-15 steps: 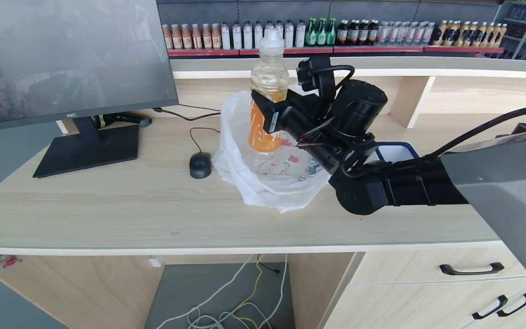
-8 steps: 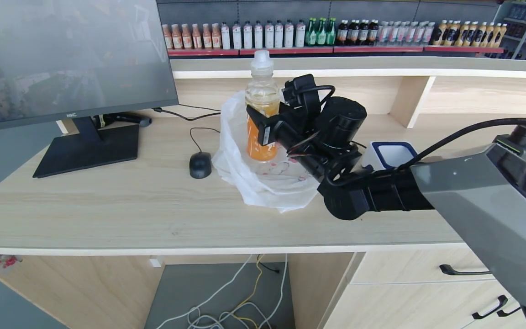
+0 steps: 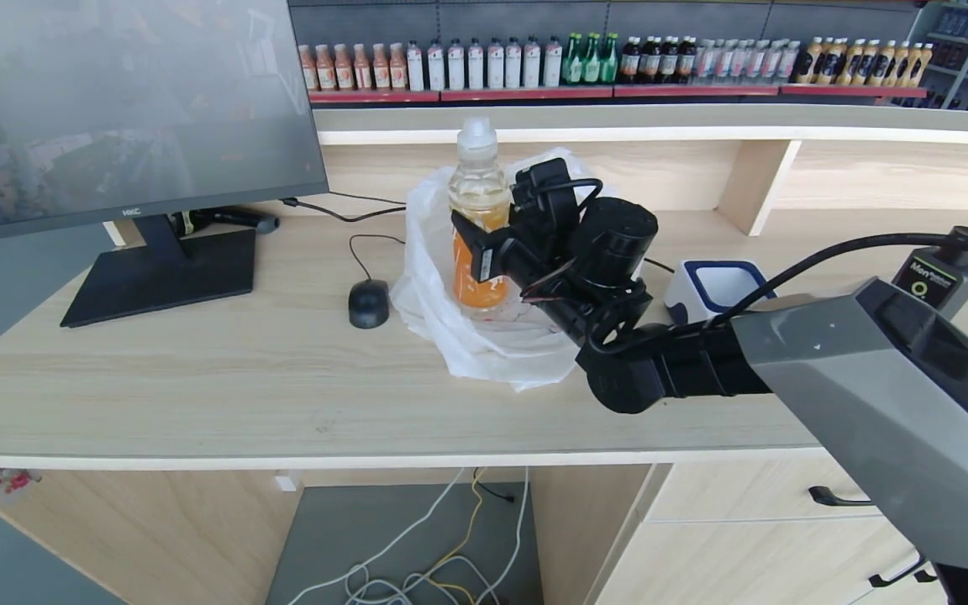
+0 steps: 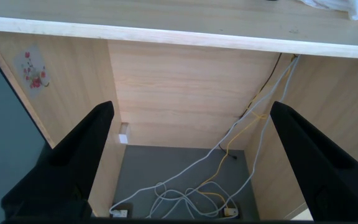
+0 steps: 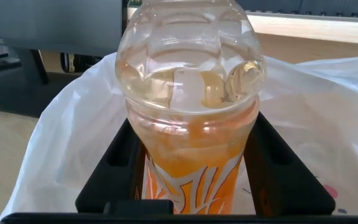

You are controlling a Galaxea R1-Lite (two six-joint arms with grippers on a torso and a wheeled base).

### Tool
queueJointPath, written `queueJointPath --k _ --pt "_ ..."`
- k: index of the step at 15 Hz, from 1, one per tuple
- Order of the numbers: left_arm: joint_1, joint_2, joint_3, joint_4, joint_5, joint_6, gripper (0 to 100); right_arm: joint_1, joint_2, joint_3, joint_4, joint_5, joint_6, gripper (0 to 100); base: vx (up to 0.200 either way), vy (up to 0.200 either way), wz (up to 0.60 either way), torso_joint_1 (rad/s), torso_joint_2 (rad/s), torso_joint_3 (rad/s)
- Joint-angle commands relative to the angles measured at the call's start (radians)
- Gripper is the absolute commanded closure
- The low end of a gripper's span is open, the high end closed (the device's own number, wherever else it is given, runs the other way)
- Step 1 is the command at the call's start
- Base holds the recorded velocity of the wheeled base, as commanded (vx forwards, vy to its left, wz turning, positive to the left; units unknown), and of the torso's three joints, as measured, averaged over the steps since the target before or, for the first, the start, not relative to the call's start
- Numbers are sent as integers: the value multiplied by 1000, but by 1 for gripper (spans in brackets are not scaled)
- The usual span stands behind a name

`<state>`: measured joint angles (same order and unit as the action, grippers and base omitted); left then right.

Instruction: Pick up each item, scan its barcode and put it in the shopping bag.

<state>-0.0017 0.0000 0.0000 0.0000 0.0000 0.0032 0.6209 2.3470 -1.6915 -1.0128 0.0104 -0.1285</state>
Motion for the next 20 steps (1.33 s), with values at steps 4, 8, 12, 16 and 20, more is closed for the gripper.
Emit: queueJointPath --k 4,8,12,16,20 --pt "0 0 0 0 0 0 0 0 11 4 2 0 0 100 0 0 0 0 0 0" --pt "0 0 0 0 0 0 0 2 11 13 2 2 -2 100 0 0 0 0 0 0" --pt "0 0 0 0 0 0 0 2 11 19 16 -26 1 100 0 0 0 0 0 0" --pt "0 0 0 0 0 0 0 -3 9 32 17 -32 4 0 0 0 0 0 0 0" --pt "0 0 0 0 0 0 0 -12 8 44 14 -29 41 0 0 0 0 0 0 0"
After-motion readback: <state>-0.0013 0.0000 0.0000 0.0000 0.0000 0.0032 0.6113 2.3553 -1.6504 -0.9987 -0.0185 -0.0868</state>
